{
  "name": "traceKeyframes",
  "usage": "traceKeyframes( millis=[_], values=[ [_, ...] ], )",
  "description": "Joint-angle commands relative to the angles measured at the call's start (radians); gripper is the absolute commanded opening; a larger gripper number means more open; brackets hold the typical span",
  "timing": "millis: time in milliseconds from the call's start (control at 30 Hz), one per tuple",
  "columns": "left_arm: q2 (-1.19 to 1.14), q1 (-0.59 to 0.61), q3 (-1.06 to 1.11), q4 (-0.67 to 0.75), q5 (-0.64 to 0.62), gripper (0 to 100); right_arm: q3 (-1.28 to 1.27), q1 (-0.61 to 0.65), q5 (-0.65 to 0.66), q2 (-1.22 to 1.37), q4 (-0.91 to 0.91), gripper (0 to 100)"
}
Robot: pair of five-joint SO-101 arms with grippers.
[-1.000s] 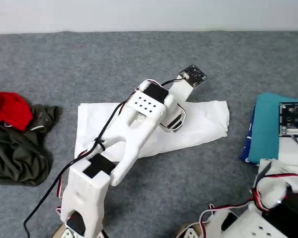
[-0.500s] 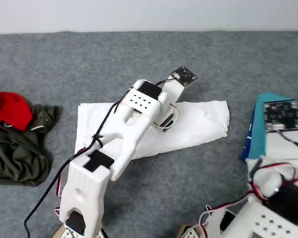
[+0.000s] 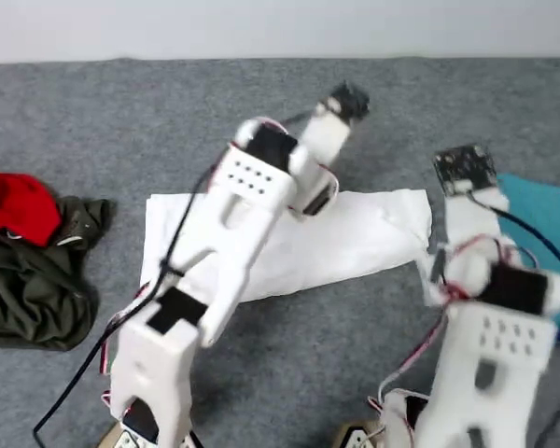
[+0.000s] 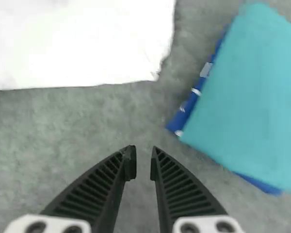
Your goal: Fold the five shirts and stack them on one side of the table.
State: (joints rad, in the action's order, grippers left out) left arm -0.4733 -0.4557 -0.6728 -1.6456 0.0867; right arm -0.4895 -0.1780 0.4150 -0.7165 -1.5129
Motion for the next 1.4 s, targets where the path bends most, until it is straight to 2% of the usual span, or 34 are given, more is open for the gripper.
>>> traceKeyframes(
  millis=[0,100,200,300,467,633,833,1067,1367],
  values=[
    [0.141,0.057,-0.099,-0.098,-0.011,9,0.106,0.071,-0.057,0.173,0.077,6.4],
    [0.227,0.104,-0.059,-0.109,-0.025,9,0.206,0.104,-0.103,0.338,0.119,6.4],
    [0.33,0.107,0.041,-0.107,-0.005,4,0.315,0.119,-0.144,0.506,0.136,6.4],
    [0.411,0.097,0.154,-0.106,0.028,0,0.425,0.136,-0.16,0.657,0.131,6.4],
    [0.506,0.124,0.338,-0.084,0.051,1,0.565,0.188,-0.161,0.843,0.124,6.4],
    [0.578,0.173,0.481,-0.034,0.051,1,0.618,0.234,-0.157,0.966,0.133,6.4],
    [0.663,0.244,0.59,0.008,0.051,1,0.62,0.194,-0.153,1.119,0.153,6.4],
    [0.72,0.276,0.654,0.008,0.051,1,0.618,0.096,-0.152,1.199,0.102,6.4],
    [0.717,0.278,0.659,0.008,0.041,1,0.694,0.194,-0.152,1.101,0.028,6.4]
  ],
)
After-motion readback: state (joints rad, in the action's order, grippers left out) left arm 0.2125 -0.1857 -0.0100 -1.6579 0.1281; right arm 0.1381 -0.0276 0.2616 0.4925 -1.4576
